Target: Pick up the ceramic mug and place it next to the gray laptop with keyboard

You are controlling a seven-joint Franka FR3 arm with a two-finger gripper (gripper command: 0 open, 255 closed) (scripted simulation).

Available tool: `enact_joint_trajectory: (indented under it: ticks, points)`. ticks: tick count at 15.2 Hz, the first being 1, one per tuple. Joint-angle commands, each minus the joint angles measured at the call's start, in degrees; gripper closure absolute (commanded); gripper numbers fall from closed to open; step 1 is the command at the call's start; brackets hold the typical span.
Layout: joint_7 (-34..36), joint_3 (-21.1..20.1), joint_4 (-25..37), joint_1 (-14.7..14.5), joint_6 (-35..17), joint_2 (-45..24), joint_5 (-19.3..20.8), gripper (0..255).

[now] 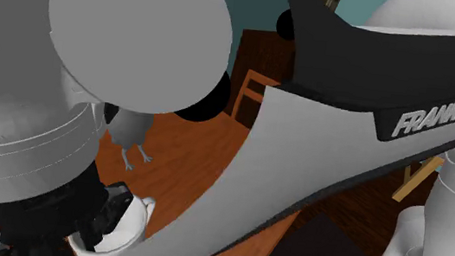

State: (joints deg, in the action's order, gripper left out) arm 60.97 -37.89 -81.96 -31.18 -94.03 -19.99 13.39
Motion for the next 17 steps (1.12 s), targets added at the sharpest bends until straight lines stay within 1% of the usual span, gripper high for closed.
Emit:
enact_joint_trajectory:
  ticks: [1,2,9,17]
  points:
    - [3.04,-0.1,5.93,-3.91,2.26,-4.53,2.48,255]
    - [4.3,0.02,9.27,-6.08,3.56,-6.9,3.69,255]
    - [4.7,0.25,3.1,-4.93,-2.07,-6.46,3.54,255]
    - [5.38,0.6,-2.47,-4.19,-7.92,-6.98,4.07,255]
